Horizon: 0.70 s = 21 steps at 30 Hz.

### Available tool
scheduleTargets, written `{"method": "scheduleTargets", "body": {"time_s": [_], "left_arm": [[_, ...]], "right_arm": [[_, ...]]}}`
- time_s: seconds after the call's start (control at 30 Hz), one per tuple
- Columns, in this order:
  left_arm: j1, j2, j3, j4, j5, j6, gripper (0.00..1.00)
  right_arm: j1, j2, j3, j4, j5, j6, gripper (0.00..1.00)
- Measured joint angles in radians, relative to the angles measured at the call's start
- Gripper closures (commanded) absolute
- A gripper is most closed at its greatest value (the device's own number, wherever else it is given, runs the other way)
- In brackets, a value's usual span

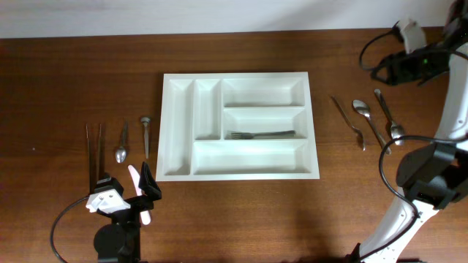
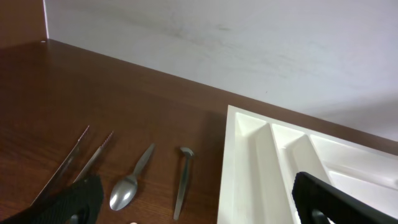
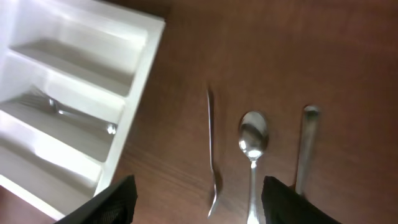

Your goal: Pack container

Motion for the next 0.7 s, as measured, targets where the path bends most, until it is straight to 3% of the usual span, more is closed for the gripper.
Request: {"method": "scheduleTargets", "body": {"time_s": [0.2,0.7], "left_arm": [[0.0,0.0,0.0,0.0,0.0,0.0,0.01],[0.0,0.0,0.0,0.0,0.0,0.0,0.01]], "right_arm": [[0.039,0.003,-0.26,0.139,0.064,0.005,0.46],[0.107,0.003,-0.615,0.402,0.18,0.01,0.46]]}}
